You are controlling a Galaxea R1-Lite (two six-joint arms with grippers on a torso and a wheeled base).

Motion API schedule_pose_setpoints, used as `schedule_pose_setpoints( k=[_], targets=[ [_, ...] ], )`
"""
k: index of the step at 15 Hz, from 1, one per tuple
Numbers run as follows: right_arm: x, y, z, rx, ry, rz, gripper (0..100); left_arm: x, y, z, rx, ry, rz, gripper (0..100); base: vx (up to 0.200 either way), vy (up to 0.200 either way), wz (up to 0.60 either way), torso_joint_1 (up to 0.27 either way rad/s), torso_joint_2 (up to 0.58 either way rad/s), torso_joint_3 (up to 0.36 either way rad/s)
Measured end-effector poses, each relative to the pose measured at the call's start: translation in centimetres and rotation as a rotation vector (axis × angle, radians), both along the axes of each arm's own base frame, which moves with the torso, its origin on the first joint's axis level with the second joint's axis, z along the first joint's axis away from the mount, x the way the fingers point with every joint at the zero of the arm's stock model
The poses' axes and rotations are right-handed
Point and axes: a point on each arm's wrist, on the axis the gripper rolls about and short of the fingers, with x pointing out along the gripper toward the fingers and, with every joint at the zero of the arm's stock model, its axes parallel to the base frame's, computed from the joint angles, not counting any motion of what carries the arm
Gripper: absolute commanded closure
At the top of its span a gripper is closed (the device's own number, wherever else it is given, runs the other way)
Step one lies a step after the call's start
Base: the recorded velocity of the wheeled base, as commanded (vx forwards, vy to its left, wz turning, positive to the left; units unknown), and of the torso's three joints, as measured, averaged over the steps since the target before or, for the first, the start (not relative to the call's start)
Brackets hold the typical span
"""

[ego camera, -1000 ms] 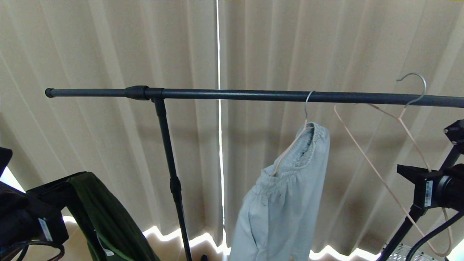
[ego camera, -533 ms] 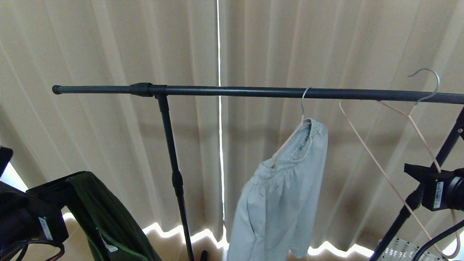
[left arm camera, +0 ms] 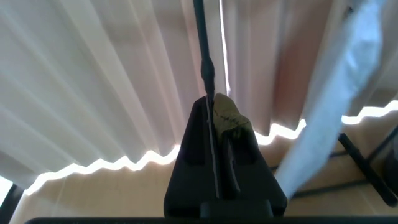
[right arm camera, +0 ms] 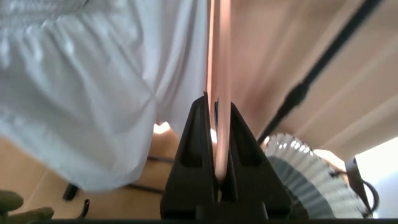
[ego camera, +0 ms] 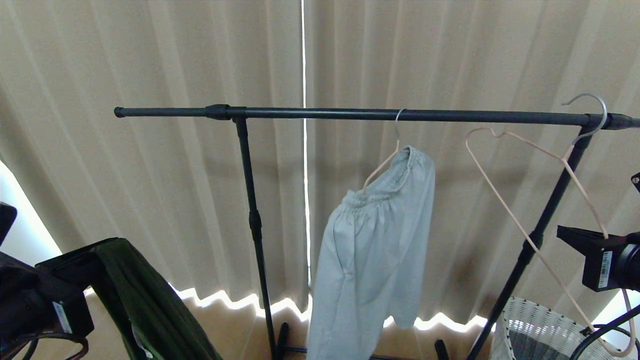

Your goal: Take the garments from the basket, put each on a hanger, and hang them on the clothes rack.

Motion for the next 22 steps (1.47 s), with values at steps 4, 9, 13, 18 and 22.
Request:
schedule_pose_setpoints(
  k=[4,9,13,18,22],
  targets=[
    [0.0,0.0,-0.2,0.004,0.002,0.006,100,-0.1,0.0,-0.2,0.021,0.001,-0.004,100,-0.050,0.000,0.00,0.001,0.00,0.002],
    [-0.4,0.1,-0.6,0.029,0.018,0.080,100,-0.3,0.1,-0.3,0.025,-0.004,-0.007,100,0.000,0.000,0.00,0.000,0.00,0.000],
    [-0.4,1.3,-0.6,0.083,0.023,0.245,100,1.0,-0.4,1.3,0.072,-0.039,-0.017,100,0.000,0.000,0.00,0.000,0.00,0.000],
    [-0.7,3.3,0.0,0.130,-0.025,0.420,100,4.4,-2.2,3.9,0.075,-0.056,-0.039,100,0.000,0.000,0.00,0.000,0.00,0.000],
    [-1.2,6.2,0.4,0.214,0.011,0.552,100,7.9,-4.2,4.6,0.063,-0.026,0.016,100,0.000,0.000,0.00,0.000,0.00,0.000]
  ],
)
